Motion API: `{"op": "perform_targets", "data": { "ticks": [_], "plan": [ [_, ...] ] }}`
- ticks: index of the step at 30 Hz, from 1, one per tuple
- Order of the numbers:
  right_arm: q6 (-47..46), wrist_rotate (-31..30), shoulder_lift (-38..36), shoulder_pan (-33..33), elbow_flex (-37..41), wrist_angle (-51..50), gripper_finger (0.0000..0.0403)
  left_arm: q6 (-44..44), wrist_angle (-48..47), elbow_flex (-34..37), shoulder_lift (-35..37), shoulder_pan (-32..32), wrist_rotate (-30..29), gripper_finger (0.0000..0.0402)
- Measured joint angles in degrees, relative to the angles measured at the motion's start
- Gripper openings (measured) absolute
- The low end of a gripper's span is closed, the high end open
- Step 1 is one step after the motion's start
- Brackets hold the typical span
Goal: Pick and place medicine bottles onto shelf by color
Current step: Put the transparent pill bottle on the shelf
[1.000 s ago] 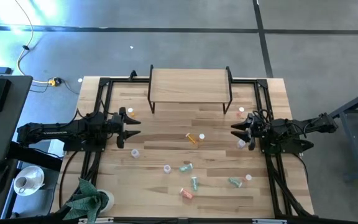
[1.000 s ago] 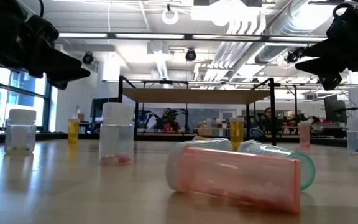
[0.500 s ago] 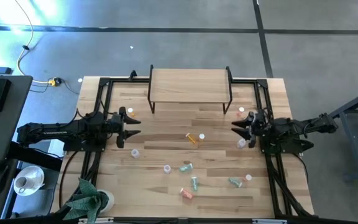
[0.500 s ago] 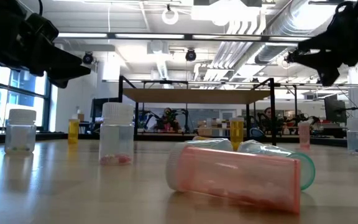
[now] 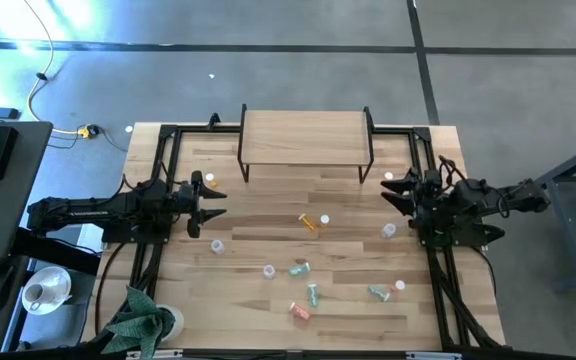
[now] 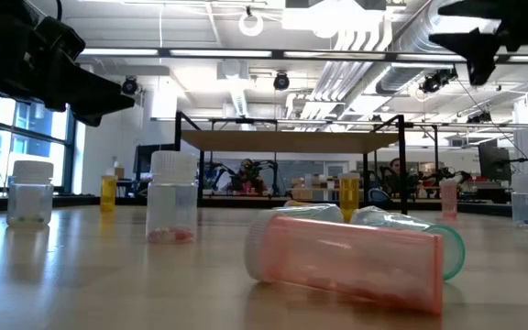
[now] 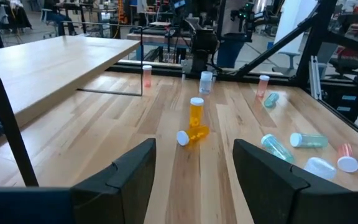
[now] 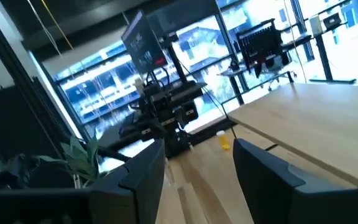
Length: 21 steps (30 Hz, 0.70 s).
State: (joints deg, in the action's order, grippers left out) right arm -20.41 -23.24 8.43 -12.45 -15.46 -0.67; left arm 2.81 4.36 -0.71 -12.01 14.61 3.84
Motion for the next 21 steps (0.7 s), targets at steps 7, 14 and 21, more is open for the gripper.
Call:
{"op": "perform_targets", "data": {
  "ticks": [7,14,21],
  "plan": [
    [-4.71,3.73,14.72,-0.04,-15.85,-16.28,0.0184,-0.01,0.00,0.00,0.00,0.00,0.00,0.0204],
    [-15.67,5.17,31.75,-0.22,-31.70,-35.05,0.0183,0.00,0.00,0.00,0.00,0.00,0.00,0.0204],
    [-24.59,3.45,45.46,-2.66,-44.83,-52.04,0.0183,-0.02,0.00,0.00,0.00,0.00,0.00,0.0204]
  ]
}}
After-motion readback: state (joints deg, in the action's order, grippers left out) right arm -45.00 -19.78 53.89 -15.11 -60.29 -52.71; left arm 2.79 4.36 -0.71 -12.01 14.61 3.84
